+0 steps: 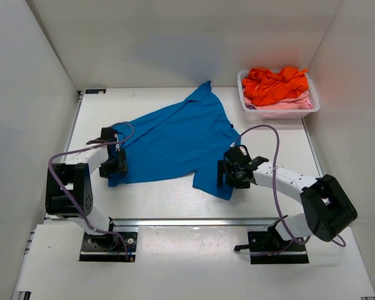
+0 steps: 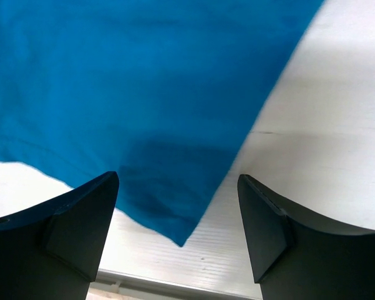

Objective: Fold and stack the t-shirts
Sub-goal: Flatten out the tshirt

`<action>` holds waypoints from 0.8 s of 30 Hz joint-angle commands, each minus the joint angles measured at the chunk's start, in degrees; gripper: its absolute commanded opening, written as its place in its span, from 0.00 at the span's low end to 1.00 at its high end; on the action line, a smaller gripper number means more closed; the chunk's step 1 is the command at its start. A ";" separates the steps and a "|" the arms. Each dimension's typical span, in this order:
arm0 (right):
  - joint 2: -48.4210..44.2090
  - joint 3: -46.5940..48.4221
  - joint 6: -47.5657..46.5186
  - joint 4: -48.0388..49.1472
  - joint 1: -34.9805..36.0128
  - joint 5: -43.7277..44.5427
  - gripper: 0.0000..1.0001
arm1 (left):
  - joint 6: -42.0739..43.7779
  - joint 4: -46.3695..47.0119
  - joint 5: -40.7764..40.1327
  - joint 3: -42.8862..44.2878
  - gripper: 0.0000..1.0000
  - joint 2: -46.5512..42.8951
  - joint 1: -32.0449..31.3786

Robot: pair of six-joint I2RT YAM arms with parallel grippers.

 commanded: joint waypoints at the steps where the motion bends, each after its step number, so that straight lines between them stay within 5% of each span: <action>1: 2.20 -0.07 1.97 0.45 2.20 -0.77 0.74 | 0.59 -3.30 -0.18 -1.81 0.73 -4.97 0.58; 3: 3.87 0.55 2.15 -0.60 3.52 -0.85 0.74 | 1.55 -4.00 -1.32 -2.69 0.80 -6.12 0.75; 8: 8.18 3.36 2.15 -1.66 6.43 0.37 0.74 | 1.73 -5.67 0.43 -3.66 0.76 -6.22 0.75; 17: 10.12 4.86 -0.13 -2.28 5.90 0.29 0.55 | 0.68 -5.77 1.66 -3.66 0.73 -1.56 -1.97; 20: 9.33 4.42 -0.40 -2.19 5.55 -0.23 0.52 | 0.15 -4.10 2.36 -4.19 0.55 -0.67 -1.97; 21: 9.33 3.64 -0.75 -2.02 4.94 -0.24 0.49 | -0.02 -3.57 2.45 -4.36 0.37 -0.41 -1.54; 24: 9.06 3.89 -1.98 -1.67 3.97 -1.38 0.11 | -0.02 -3.74 1.49 -2.87 0.00 -0.85 -2.14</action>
